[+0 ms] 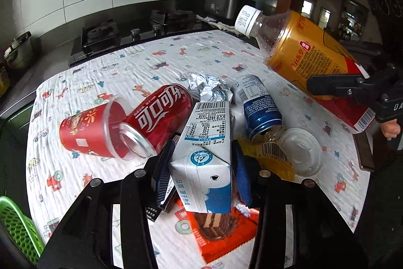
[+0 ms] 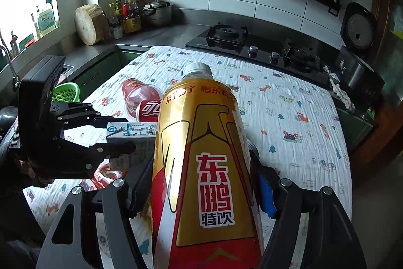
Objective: Collect trash
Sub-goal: 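Grasp the white milk carton with the left tool and lift it, then drop the milk carton into the green basket with the left tool while the right tool drops the bottle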
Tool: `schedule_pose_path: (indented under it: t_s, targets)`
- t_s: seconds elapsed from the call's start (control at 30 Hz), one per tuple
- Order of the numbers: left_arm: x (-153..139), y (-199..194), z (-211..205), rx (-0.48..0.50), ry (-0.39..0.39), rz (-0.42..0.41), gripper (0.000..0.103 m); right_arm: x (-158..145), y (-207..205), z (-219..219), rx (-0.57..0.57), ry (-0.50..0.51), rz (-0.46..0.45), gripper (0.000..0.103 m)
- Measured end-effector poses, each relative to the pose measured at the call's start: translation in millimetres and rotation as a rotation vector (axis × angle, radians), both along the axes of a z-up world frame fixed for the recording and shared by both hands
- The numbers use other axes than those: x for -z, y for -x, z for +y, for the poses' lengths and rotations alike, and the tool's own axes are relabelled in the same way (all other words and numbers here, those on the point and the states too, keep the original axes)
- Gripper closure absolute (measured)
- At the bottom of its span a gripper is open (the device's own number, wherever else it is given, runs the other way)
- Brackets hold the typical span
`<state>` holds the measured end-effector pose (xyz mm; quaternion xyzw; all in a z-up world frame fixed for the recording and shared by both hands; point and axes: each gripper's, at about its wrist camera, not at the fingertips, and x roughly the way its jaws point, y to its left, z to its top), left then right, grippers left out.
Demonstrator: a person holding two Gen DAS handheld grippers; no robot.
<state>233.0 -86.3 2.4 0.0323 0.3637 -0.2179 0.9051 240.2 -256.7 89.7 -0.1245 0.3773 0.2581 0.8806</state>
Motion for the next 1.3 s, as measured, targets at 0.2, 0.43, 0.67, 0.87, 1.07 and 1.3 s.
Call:
schedule_pose_path:
  t_s: [0.2, 0.43, 0.67, 0.87, 1.07, 1.3]
  targets:
    - [-27.8, 31.6, 56.1, -0.08, 0.067, -0.052, 0.06, -11.6, 11.4, 39.0, -0.062, -0.006, -0.014, 0.036]
    - [-53.5, 79.0, 146.5, -0.25, 0.078, -0.128, 0.06, -21.9, 23.2, 107.6, -0.18, -0.016, -0.025, 0.036]
    - [-41.2, 114.6, 252.0, -0.48, 0.026, -0.105, 0.06, -19.7, 31.0, 189.3, -0.309, -0.036, -0.007, 0.036]
    - [3.3, 125.5, 325.3, -0.629, 0.018, 0.007, 0.06, -9.8, 34.6, 259.6, -0.405, -0.052, 0.027, 0.036]
    - [52.2, 124.8, 365.0, -0.707, 0.051, 0.132, 0.059, 9.2, 38.1, 322.0, -0.48, -0.048, 0.084, 0.036]
    - [80.0, 133.2, 381.0, -0.726, 0.107, 0.189, 0.058, 29.6, 38.0, 379.0, -0.538, -0.056, 0.142, 0.036]
